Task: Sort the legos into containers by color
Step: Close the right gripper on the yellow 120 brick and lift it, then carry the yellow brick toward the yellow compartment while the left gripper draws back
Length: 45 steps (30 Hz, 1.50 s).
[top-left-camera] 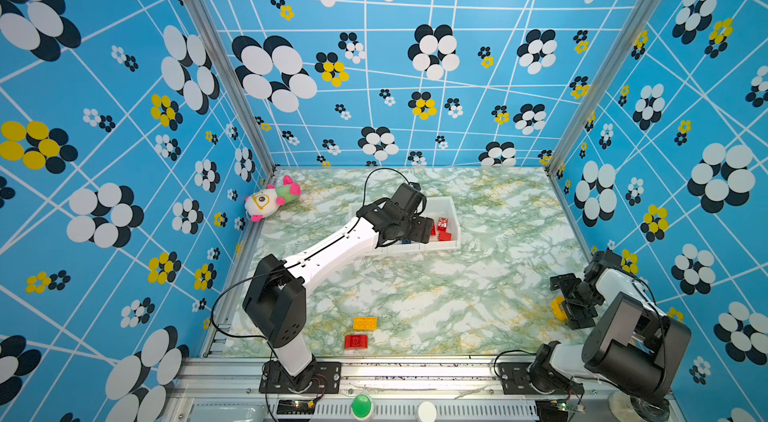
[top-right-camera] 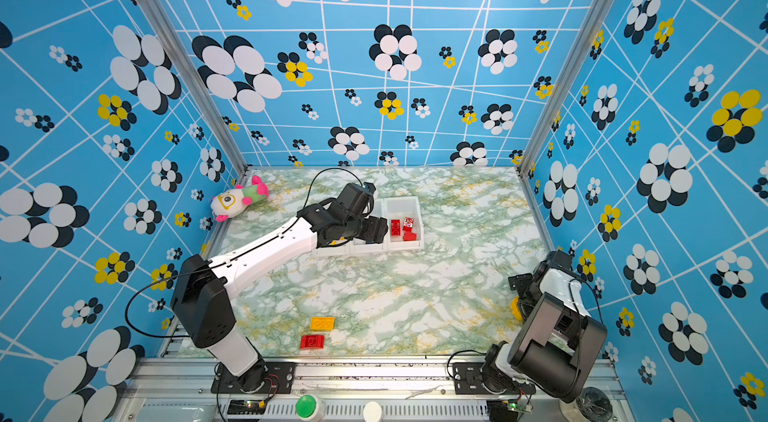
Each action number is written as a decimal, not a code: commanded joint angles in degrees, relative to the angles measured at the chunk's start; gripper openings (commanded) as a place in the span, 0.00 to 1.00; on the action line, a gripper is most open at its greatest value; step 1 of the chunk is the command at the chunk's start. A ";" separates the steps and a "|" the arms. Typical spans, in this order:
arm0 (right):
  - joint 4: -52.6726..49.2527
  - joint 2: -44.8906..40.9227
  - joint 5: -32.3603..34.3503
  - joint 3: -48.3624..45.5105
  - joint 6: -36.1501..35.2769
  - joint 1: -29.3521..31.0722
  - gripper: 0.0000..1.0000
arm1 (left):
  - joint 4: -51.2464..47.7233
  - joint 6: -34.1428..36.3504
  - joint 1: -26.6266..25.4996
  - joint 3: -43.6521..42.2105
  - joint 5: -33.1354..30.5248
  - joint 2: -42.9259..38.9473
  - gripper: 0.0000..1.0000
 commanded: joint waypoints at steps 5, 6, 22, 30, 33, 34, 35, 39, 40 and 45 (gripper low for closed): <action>1.53 3.42 -3.05 -0.15 0.80 -0.34 0.96 | -0.42 -0.75 0.45 1.39 0.17 1.39 0.88; 1.55 3.50 -2.99 -0.24 0.80 -0.40 0.95 | -0.35 -0.85 0.46 1.46 0.13 1.36 0.88; 1.45 2.32 -2.89 -0.06 0.29 -0.32 0.76 | -0.19 -1.38 0.45 1.42 -0.32 1.17 0.88; 0.62 0.61 -2.89 -0.03 -0.07 -0.31 0.69 | 0.34 -1.62 0.47 -0.51 -0.75 -0.28 0.88; -0.39 -0.83 -3.06 0.52 -0.58 -0.09 0.67 | 0.60 -1.73 0.45 -1.32 -0.95 -0.89 0.88; -0.75 -1.29 -3.06 0.71 -0.76 0.06 0.66 | 0.69 -1.76 0.45 -1.62 -1.03 -1.16 0.88; -1.30 -1.90 -3.06 1.00 -0.99 0.29 0.66 | 0.84 -1.81 0.47 -1.97 -1.14 -1.49 0.88; -3.61 -4.24 -3.46 2.35 -1.96 1.48 0.64 | 1.57 -2.48 0.55 -3.96 -1.67 -3.09 0.88; -4.30 -4.73 -3.41 2.79 -2.15 1.90 0.63 | 1.73 -2.64 0.50 -4.62 -1.78 -3.58 0.88; -7.52 -7.83 -4.19 4.31 -3.02 4.48 0.62 | 2.55 -3.74 0.69 -8.33 -2.64 -6.71 0.88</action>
